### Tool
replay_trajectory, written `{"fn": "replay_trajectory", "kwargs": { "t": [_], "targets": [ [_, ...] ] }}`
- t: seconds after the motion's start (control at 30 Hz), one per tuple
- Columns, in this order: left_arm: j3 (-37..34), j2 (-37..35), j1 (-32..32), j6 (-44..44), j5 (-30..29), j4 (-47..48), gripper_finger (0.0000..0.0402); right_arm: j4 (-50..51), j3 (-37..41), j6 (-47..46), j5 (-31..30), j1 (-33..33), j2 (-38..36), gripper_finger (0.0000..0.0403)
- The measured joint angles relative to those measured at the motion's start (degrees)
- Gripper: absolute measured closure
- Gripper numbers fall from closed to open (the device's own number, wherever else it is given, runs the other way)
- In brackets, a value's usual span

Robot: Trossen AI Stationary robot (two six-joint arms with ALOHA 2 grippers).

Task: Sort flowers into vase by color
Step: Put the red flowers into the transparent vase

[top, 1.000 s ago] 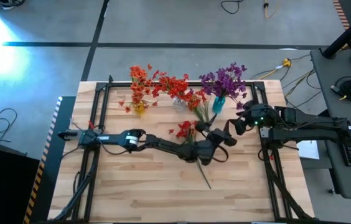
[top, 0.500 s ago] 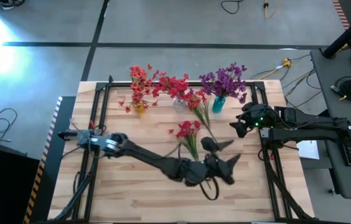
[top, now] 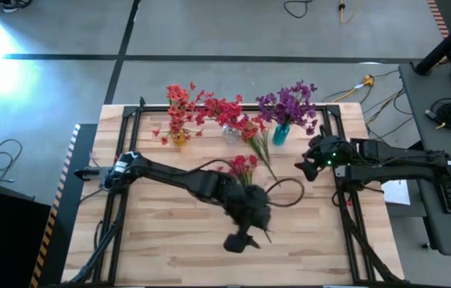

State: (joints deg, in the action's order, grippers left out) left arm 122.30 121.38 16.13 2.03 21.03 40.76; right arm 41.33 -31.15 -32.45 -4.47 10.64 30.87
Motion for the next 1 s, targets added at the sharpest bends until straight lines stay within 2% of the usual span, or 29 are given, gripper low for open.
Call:
{"fn": "replay_trajectory", "kwargs": {
  "t": [0.1, 0.2, 0.3, 0.53, 0.7, 0.87, 1.0],
  "targets": [
    [-2.37, -1.98, 1.39, 3.68, -7.44, 9.94, 0.0144, -0.09, 0.06, -0.94, 1.49, -1.38, 0.05, 0.0117],
    [-7.40, -6.25, 3.57, 4.27, -14.94, 9.42, 0.0144, -0.77, 0.08, -0.94, 1.48, -2.18, 0.09, 0.0117],
    [-16.02, -12.79, 5.02, 5.56, -19.11, 1.77, 0.0144, -1.93, 0.08, -0.65, 1.54, -2.30, 0.35, 0.0117],
    [-46.39, -32.07, 5.49, 6.75, -30.01, -29.34, 0.0144, -4.50, 0.03, 0.11, 2.08, -2.54, 3.32, 0.0117],
    [-64.61, -43.65, 5.71, 8.14, -32.56, -49.40, 0.0144, -9.07, 0.03, 0.11, 3.82, -2.52, 8.65, 0.0117],
    [-74.80, -53.58, 5.73, 8.18, -37.30, -53.16, 0.0144, -14.39, -0.30, 0.48, 4.75, -2.53, 15.20, 0.0117],
    [-78.10, -60.29, 5.71, 7.06, -37.85, -52.64, 0.0144, -16.40, -0.60, 1.17, 4.48, -2.52, 19.28, 0.0117]
  ]
}}
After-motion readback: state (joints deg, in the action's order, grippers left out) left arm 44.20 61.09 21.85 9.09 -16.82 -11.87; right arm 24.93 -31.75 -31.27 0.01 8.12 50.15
